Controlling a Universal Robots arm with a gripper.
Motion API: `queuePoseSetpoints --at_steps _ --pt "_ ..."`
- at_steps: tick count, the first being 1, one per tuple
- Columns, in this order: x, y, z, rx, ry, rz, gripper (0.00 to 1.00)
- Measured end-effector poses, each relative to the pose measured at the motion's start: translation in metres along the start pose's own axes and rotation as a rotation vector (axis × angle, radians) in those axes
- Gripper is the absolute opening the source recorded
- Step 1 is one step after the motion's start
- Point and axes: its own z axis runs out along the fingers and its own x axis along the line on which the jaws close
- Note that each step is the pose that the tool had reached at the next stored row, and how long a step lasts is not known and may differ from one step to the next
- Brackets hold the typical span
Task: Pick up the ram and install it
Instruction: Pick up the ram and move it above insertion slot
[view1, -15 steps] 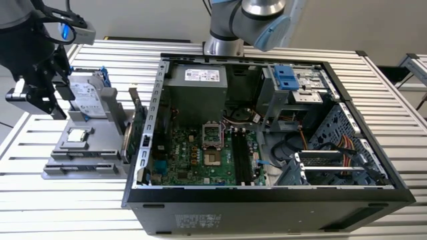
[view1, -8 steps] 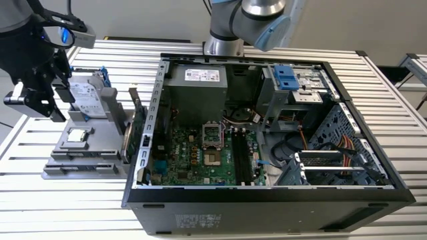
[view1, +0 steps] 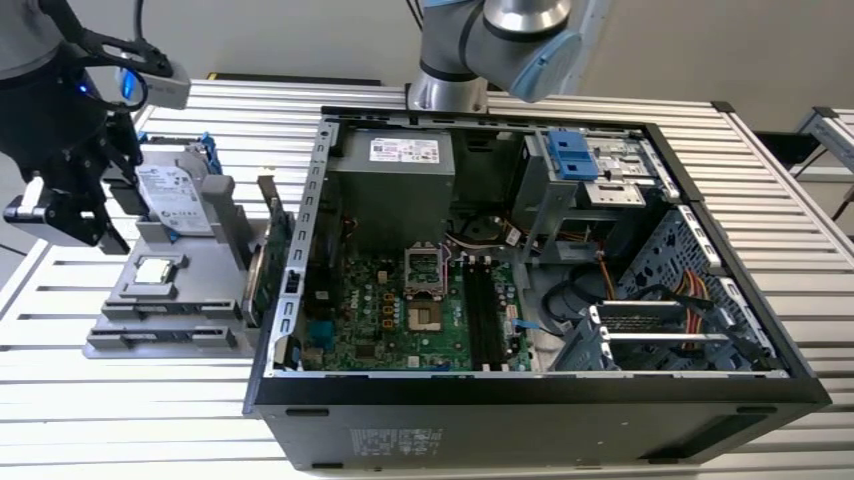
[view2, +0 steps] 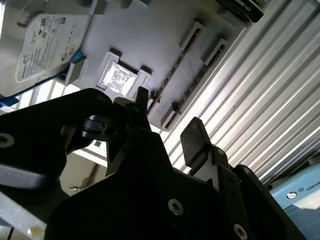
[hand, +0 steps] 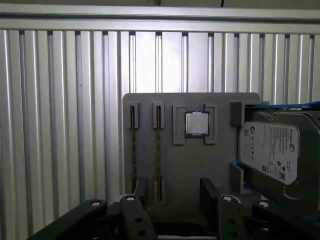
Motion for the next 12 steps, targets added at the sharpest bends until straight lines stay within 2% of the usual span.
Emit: queuePoseSetpoints --at_steps 12 --pt "0.0074 -0.0002 0.0083 -0.0001 0.0002 0.001 1.0"
